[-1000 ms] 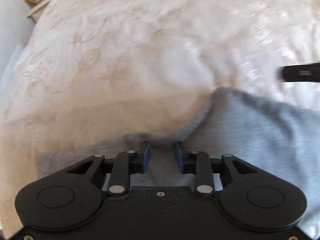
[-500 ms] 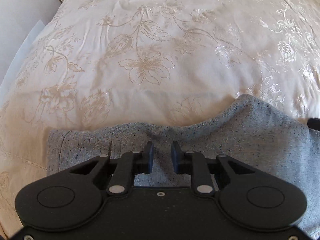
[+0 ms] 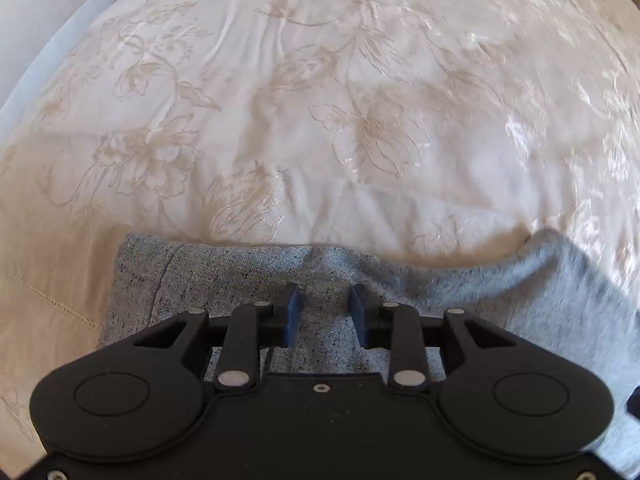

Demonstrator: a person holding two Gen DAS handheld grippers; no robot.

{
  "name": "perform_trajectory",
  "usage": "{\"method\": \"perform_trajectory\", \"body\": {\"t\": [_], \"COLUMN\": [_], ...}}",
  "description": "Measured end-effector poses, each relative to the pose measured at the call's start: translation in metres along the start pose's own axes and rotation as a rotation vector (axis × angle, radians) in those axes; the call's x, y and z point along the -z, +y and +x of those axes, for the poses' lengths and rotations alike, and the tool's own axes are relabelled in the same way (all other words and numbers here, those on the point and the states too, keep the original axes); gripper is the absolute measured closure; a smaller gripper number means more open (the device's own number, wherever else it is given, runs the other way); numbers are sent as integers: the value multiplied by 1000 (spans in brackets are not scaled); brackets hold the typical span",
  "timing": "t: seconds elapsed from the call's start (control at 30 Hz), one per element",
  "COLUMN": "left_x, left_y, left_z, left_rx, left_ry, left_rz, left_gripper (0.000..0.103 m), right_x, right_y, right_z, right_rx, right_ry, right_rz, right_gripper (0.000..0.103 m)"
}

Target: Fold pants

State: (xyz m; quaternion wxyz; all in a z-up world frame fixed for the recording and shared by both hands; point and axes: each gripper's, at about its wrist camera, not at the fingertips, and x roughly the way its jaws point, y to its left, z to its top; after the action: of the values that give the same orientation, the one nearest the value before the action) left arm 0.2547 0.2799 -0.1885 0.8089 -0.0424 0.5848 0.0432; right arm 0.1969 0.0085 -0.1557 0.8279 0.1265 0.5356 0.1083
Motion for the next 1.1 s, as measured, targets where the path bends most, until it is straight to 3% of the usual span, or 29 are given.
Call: {"method": "perform_trajectory", "body": {"t": [0.07,0.17,0.37,0.5,0.57,0.73,0.83,0.97,1.1], "left_x": [9,37,95,109,118,134,143,160,166], "left_y": [3,9,36,30,18,-40,-64,-72,-85], "left_z": [-12,-15,-34,-50,-62,-70,-53,-25,-24], "left_rx": [-18,-98,-67,-87,-55,40,43,-42,-142], "left_ry": [-26,-11,-50,-48,-85,-117,-53,29,16], "left_rz": [-3,77,164,199,228,341,338,326,339], "left_gripper": [62,62,56,63,63,60,60,58,56], "right_x": [4,24,99,121,118,93,89,101,128], "right_y": [14,35,59,64,57,3,-49,-131,-221], "right_z": [3,12,13,-11,-28,-55,-67,-90,-114], "right_rx": [-20,-32,-36,-45,-26,121,217,355,460], "right_ry": [10,49,193,191,115,-52,-97,-97,-41], "right_rz": [-19,-66,-140,-160,-123,34,138,226,369], "right_gripper": [84,84,84,84,84,84,84,83,83]}}
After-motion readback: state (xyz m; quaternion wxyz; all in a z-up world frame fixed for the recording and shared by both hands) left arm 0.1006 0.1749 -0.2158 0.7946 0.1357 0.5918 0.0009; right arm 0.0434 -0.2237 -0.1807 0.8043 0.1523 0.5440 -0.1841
